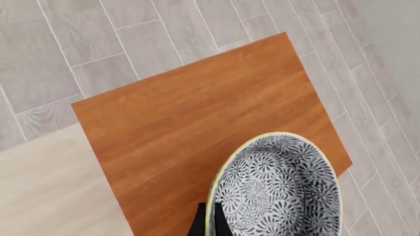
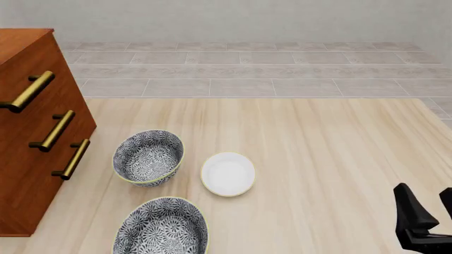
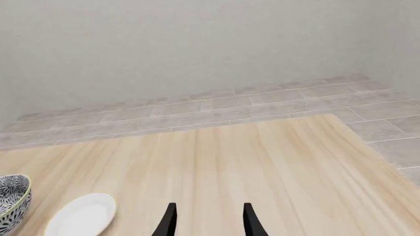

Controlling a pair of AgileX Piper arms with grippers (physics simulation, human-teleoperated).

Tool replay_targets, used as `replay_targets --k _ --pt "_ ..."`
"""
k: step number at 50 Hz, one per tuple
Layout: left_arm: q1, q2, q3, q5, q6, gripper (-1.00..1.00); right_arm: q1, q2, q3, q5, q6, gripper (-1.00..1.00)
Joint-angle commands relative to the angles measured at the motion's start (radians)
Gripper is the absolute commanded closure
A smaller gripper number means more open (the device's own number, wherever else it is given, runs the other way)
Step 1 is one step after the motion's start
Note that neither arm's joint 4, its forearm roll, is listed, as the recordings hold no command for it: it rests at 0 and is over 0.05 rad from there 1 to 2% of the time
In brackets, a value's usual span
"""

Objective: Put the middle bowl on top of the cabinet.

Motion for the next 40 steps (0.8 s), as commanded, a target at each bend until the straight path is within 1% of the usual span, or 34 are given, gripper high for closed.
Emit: replay_targets --k 1,2,3,4,9,11,14,15,17,18,21,22,24,25,26,28,29,31,40 --pt "-0.028 -0.011 -0.053 0.0 -0.02 -1.0 0.0 0.006 0.0 -0.006 0.002 -1.0" --pt "-0.015 -0.015 -0.067 0.001 -0.011 -1.0 0.0 0.003 0.0 -0.003 0.003 -1.0" --pt "0.014 -0.02 -0.048 0.001 -0.011 -1.0 -0.001 0.002 0.0 -0.002 0.003 -1.0" --pt "-0.027 -0.02 -0.054 0.001 -0.032 -1.0 0.0 0.0 0.0 0.0 0.003 -1.0" --pt "-0.005 -0.017 -0.051 0.001 -0.017 -1.0 0.001 -0.004 0.0 0.004 0.002 -1.0" --pt "-0.004 -0.018 -0.046 0.001 -0.023 -1.0 0.0 -0.011 -0.001 0.012 0.002 -1.0" --pt "0.028 -0.022 -0.053 0.001 -0.009 -1.0 0.0 -0.012 0.0 0.012 0.002 -1.0" --pt "0.016 -0.024 -0.053 0.001 -0.021 -1.0 0.0 -0.009 0.0 0.009 0.002 -1.0" --pt "0.033 -0.026 -0.056 0.001 -0.012 -1.0 -0.001 -0.002 0.0 0.002 0.003 -1.0" --pt "0.025 -0.027 -0.061 0.001 -0.017 -1.0 0.0 0.002 0.0 -0.002 0.002 -1.0" --pt "0.035 -0.028 -0.066 0.001 -0.013 -1.0 0.001 -0.002 0.0 0.002 0.002 -1.0" --pt "0.062 -0.031 -0.061 0.001 -0.008 -1.0 0.0 0.001 0.0 0.0 0.002 -1.0" --pt "0.046 -0.031 -0.072 0.001 -0.012 -1.0 0.0 0.0 0.0 0.0 0.003 -1.0" --pt "0.062 -0.033 -0.065 0.001 -0.012 -1.0 0.0 0.0 0.0 0.0 0.003 -1.0" --pt "0.047 -0.035 -0.072 0.001 -0.021 -1.0 0.0 -0.001 0.0 0.001 0.003 -1.0" --pt "0.056 -0.037 -0.071 0.001 -0.016 -1.0 -0.001 0.0 0.0 0.0 0.004 -1.0" --pt "0.032 -0.037 -0.08 0.001 -0.028 -1.0 -0.001 0.004 0.0 -0.004 0.004 -1.0" --pt "0.046 -0.038 -0.071 0.001 -0.022 -1.0 -0.002 0.002 0.0 -0.003 0.004 -1.0" --pt "0.028 -0.052 -0.085 0.001 -0.024 -1.0 -0.004 -0.009 0.0 0.006 0.006 -1.0"
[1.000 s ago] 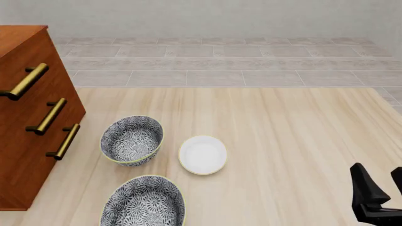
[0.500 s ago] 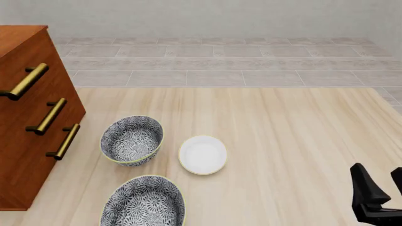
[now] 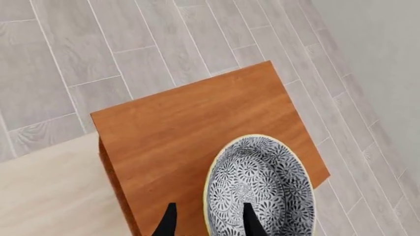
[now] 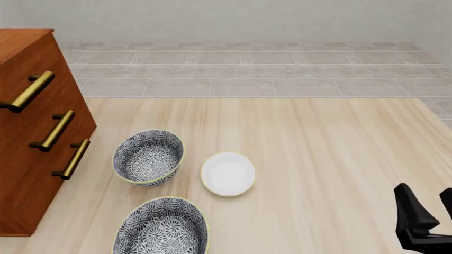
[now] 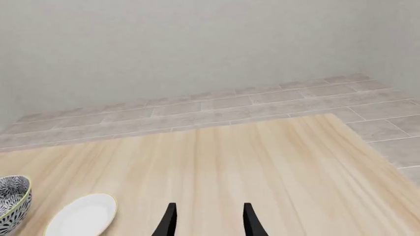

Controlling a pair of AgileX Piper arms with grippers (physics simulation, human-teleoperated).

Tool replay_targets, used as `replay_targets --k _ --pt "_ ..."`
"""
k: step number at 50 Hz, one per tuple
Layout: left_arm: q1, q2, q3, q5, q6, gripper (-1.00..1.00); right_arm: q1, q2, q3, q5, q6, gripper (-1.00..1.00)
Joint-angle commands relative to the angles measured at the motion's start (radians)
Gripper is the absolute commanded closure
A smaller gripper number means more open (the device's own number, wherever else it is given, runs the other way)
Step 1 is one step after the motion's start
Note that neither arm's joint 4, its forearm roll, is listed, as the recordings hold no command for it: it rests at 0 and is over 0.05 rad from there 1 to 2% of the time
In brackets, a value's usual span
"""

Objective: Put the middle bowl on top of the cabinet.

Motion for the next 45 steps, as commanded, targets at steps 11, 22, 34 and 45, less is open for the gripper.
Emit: replay_targets --k 11,22,34,45 --pt "0.0 -0.027 -0.025 0.0 -0.004 -1.0 -0.002 -0.022 0.0 0.021 0.001 -1.0" --pt "0.01 -0.031 -0.028 0.0 -0.004 -1.0 0.0 0.003 0.0 -0.003 -0.002 -1.0" --pt "0.001 -0.047 -0.076 0.0 -0.003 -1.0 0.0 0.01 0.0 -0.01 -0.002 -1.0" --pt "0.017 -0.07 -0.141 0.001 0.003 -1.0 0.0 0.006 0.0 -0.005 -0.001 -1.0"
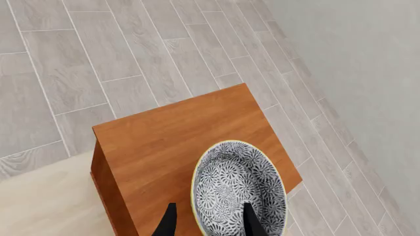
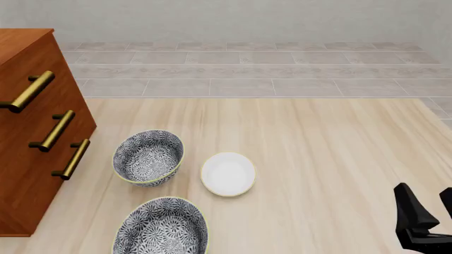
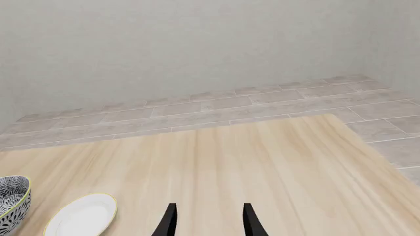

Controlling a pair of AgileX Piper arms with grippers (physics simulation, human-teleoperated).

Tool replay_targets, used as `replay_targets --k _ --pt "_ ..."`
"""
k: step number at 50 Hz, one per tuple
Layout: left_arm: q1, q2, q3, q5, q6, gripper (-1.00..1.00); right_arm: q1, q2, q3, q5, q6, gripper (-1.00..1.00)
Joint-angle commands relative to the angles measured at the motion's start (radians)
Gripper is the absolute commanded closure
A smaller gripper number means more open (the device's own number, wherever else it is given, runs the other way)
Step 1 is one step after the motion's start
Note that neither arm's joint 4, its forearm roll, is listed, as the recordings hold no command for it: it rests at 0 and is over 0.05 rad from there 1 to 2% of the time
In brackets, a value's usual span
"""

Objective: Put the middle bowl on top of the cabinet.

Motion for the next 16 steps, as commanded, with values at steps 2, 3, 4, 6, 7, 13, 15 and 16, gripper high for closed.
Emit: replay_targets --k 2,3,4,6,7,13,15,16 --pt "0.014 -0.022 -0.061 0.0 0.007 -1.0 -0.001 -0.002 0.0 0.002 0.002 -1.0" --pt "0.014 -0.022 -0.062 0.0 0.007 -1.0 -0.001 -0.003 0.0 0.003 0.002 -1.0" --pt "0.017 -0.025 -0.062 0.0 0.006 -1.0 -0.002 0.0 0.0 0.0 0.002 -1.0" --pt "0.027 -0.028 -0.063 0.0 0.006 -1.0 -0.002 -0.002 0.0 0.002 0.003 -1.0" --pt "0.027 -0.028 -0.063 0.0 0.006 -1.0 -0.002 -0.002 0.0 0.002 0.003 -1.0" --pt "0.038 -0.035 -0.089 0.0 0.01 -1.0 -0.002 -0.006 0.0 0.006 0.004 -1.0" --pt "0.033 -0.041 -0.109 0.0 0.017 -1.0 -0.003 -0.021 0.0 0.02 0.005 -1.0" --pt "0.029 -0.042 -0.13 0.0 0.023 -1.0 -0.003 -0.023 0.0 0.022 0.005 -1.0"
